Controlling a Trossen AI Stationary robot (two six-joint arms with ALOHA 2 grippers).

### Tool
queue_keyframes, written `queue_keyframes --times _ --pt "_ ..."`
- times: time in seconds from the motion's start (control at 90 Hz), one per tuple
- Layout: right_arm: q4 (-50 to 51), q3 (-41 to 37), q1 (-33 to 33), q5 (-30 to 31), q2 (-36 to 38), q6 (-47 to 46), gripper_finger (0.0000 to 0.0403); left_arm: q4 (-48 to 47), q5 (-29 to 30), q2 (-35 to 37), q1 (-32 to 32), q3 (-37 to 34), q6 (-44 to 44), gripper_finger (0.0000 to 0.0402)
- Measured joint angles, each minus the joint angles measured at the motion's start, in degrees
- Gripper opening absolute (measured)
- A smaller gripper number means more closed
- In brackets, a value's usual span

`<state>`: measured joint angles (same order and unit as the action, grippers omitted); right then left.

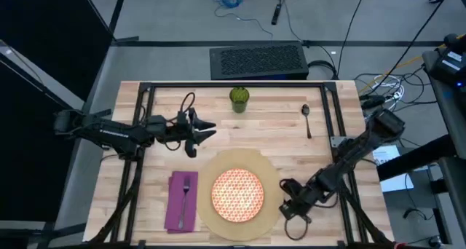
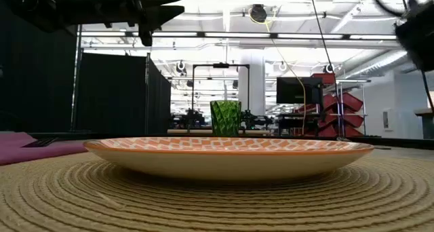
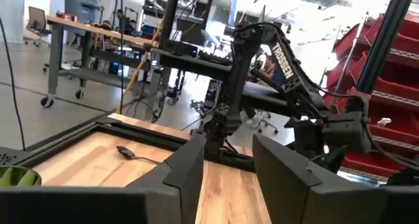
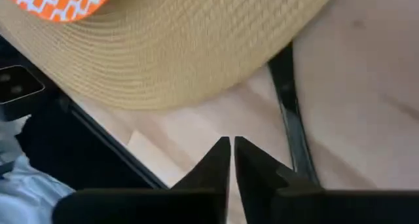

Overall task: Set table place
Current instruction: Move the black knife to the right of the brown placemat

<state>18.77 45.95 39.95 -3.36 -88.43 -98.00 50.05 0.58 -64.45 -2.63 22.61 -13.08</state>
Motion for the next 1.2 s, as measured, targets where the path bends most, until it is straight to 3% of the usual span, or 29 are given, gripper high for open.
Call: queue_keyframes --times 0.522,0.867,1.2 --pt "-1.77 0.02 -2.82 -7.06 -5.91 4.31 0.0000 -0.01 -0.02 0.00 0.01 0.00 0.04 0.0118" --pt "0.94 0.29 -6.35 -5.52 -6.94 6.10 0.0000 -0.03 -0.13 0.00 0.02 0.00 0.04 0.0118" --pt "11.17 0.48 -7.92 -3.49 -6.78 3.23 0.0000 -0.03 -0.49 0.00 0.02 0.00 0.01 0.0118"
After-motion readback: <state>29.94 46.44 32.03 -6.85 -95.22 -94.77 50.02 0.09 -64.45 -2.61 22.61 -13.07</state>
